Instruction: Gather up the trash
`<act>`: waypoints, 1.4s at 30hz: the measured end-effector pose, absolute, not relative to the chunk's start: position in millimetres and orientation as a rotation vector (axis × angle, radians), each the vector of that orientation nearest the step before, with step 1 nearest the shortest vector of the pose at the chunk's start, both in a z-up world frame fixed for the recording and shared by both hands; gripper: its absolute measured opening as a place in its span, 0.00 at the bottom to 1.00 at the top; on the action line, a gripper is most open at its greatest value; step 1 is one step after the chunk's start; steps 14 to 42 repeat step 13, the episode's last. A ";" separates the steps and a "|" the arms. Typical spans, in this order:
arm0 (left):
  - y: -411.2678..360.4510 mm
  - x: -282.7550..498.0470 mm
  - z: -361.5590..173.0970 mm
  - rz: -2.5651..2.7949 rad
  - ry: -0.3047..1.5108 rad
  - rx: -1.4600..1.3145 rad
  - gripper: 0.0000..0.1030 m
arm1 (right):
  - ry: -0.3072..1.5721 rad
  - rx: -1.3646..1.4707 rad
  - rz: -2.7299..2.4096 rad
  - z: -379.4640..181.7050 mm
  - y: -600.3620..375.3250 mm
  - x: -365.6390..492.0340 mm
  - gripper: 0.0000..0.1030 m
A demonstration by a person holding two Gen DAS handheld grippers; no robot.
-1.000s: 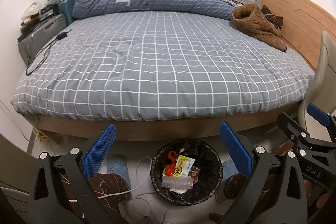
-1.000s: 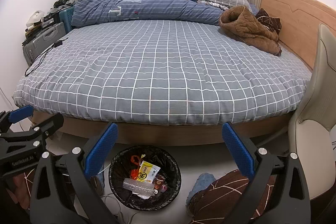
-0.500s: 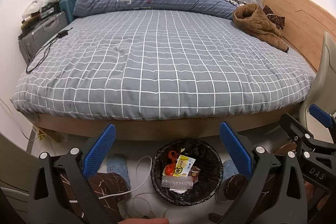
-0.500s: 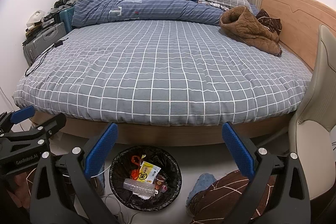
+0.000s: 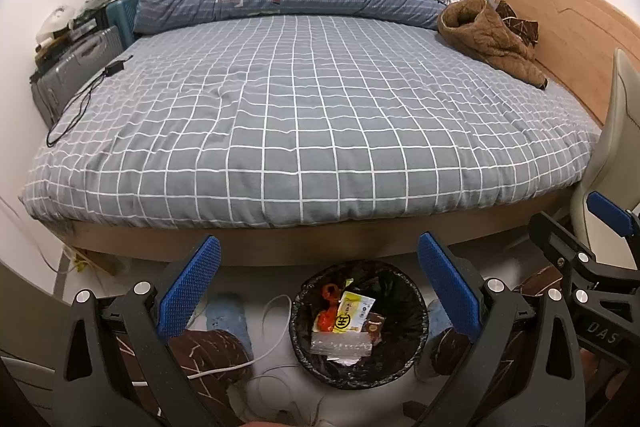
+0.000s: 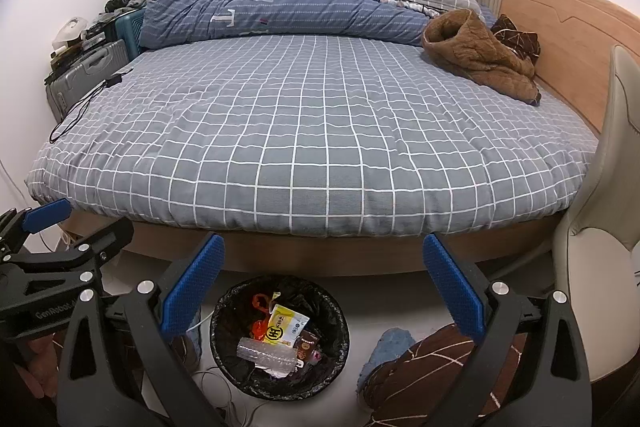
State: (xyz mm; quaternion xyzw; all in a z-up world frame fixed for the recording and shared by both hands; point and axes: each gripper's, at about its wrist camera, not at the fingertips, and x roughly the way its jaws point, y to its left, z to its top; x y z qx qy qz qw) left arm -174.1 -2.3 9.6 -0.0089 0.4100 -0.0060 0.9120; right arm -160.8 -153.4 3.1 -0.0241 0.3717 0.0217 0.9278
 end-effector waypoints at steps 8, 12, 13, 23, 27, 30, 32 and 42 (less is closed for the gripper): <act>-1.3 -173.1 10.8 -0.006 0.839 -0.021 0.94 | 0.762 -0.048 0.044 3.1 -153.4 -160.8 0.93; 0.2 -174.3 11.6 0.007 0.833 -0.021 0.94 | 0.761 -0.048 0.044 2.9 -153.5 -160.5 0.93; 0.8 -174.6 11.7 0.014 0.833 -0.023 0.94 | 0.760 -0.048 0.045 2.9 -153.8 -160.5 0.93; 0.8 -174.6 11.7 0.014 0.833 -0.023 0.94 | 0.760 -0.048 0.045 2.9 -153.8 -160.5 0.93; 0.8 -174.6 11.7 0.014 0.833 -0.023 0.94 | 0.760 -0.048 0.045 2.9 -153.8 -160.5 0.93; 0.8 -174.6 11.7 0.014 0.833 -0.023 0.94 | 0.760 -0.048 0.045 2.9 -153.8 -160.5 0.93; 0.8 -174.6 11.7 0.014 0.833 -0.023 0.94 | 0.760 -0.048 0.045 2.9 -153.8 -160.5 0.93; 0.8 -174.6 11.7 0.014 0.833 -0.023 0.94 | 0.760 -0.048 0.045 2.9 -153.8 -160.5 0.93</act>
